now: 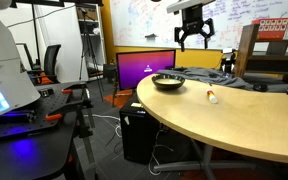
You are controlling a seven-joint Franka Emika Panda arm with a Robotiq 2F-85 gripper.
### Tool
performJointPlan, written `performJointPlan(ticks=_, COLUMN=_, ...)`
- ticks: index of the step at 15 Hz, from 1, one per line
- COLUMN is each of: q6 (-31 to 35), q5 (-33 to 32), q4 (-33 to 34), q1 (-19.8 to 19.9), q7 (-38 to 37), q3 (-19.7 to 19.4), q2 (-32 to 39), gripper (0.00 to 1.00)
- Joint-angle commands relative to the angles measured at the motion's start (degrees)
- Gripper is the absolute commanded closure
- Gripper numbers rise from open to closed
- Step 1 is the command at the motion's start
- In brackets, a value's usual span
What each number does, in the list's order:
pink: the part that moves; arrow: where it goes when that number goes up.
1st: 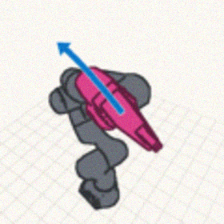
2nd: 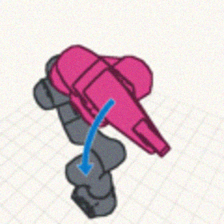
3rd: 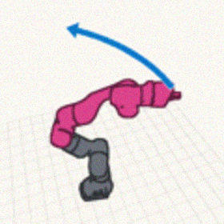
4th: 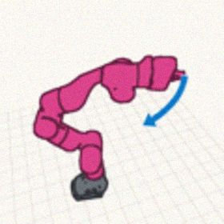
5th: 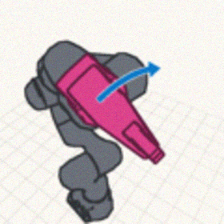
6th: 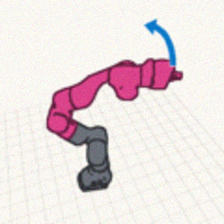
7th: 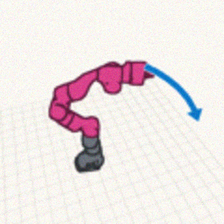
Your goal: Put the glue stick in the bowl
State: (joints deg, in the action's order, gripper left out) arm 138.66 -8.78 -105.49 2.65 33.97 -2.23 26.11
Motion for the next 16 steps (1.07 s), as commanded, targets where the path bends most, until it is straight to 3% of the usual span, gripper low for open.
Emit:
performJointPlan(ticks=1, q6=-0.37, q5=-1.11, q4=0.41, q1=1.56, q7=-0.69, q3=1.72, q2=0.06, gripper=0.00)
performJointPlan(ticks=6, q6=-1.80, q5=-1.40, q4=2.04, q1=1.64, q7=0.22, q3=1.79, q2=1.09, gripper=0.00)
performJointPlan(ticks=8, q6=-1.52, q5=1.50, q4=4.66, q1=4.48, q7=8.66, q3=5.14, q2=4.36, gripper=0.00)
performJointPlan(ticks=9, q6=-0.62, q5=2.92, q4=6.43, q1=5.35, q7=8.80, q3=6.16, q2=6.55, gripper=0.00)
performJointPlan(ticks=16, q6=-6.47, q5=1.37, q4=27.51, q1=7.02, q7=14.50, q3=7.90, q2=25.01, gripper=0.00)
